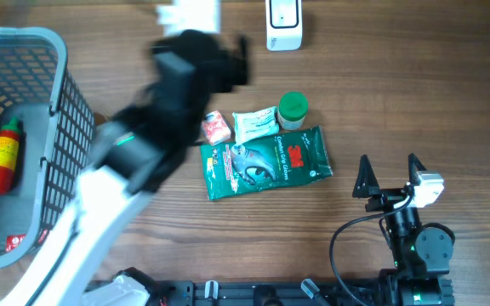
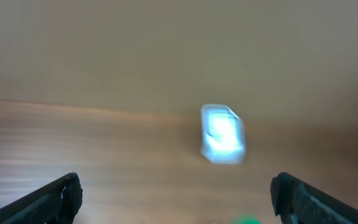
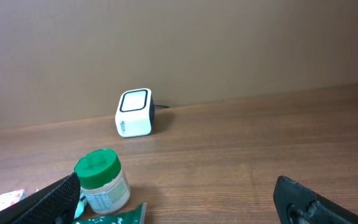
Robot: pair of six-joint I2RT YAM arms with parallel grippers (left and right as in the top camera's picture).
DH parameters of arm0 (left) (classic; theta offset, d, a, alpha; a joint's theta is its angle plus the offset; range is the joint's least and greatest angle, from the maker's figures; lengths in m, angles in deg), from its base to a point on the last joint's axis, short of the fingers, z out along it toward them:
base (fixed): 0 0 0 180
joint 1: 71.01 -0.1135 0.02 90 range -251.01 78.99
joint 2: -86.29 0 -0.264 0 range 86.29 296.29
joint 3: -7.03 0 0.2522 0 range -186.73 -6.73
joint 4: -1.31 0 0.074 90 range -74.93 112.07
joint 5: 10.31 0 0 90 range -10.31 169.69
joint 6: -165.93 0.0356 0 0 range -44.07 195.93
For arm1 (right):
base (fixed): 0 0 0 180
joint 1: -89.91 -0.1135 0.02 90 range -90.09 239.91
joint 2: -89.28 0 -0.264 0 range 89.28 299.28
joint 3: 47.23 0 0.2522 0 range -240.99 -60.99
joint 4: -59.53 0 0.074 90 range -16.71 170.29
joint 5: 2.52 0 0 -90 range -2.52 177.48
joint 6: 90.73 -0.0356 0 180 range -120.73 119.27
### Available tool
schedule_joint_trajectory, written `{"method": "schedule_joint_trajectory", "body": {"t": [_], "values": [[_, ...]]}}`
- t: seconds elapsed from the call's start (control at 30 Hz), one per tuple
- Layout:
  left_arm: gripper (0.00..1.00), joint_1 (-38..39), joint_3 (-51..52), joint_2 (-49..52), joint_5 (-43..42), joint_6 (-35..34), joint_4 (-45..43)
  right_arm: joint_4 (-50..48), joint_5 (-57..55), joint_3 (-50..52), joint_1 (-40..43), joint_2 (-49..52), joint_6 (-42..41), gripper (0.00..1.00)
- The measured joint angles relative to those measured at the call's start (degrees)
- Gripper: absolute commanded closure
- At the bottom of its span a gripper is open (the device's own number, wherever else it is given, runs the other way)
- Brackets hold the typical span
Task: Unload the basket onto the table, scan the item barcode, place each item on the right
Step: 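Reach into the basket and grasp the sriracha bottle, lift it out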
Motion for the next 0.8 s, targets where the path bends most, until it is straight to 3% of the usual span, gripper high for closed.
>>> {"method": "schedule_joint_trajectory", "body": {"t": [0.17, 0.33, 0.43, 0.6, 0.8], "values": [[0.00, -13.2, -0.2, -7.5, 15.1, 0.0, 7.3, 0.0, 0.0, 0.0, 0.0, 0.0, 0.0, 0.00], [0.00, -29.2, -0.2, -8.3, 16.6, 1.4, 9.1, 0.0, 0.0, 0.0, 0.0, 0.0, 0.0, 0.00], [0.00, -40.5, -0.2, -8.0, 10.6, 5.7, 8.6, 0.0, 0.0, 0.0, 0.0, 0.0, 0.0, 0.00], [0.00, -61.8, -0.2, -4.1, -14.3, 22.1, 10.4, 0.0, 0.0, 0.0, 0.0, 0.0, 0.0, 0.00], [0.00, -71.1, 0.0, 3.9, -25.0, 34.0, 12.1, 0.0, 0.0, 0.0, 0.0, 0.0, 0.0, 0.00]]}}
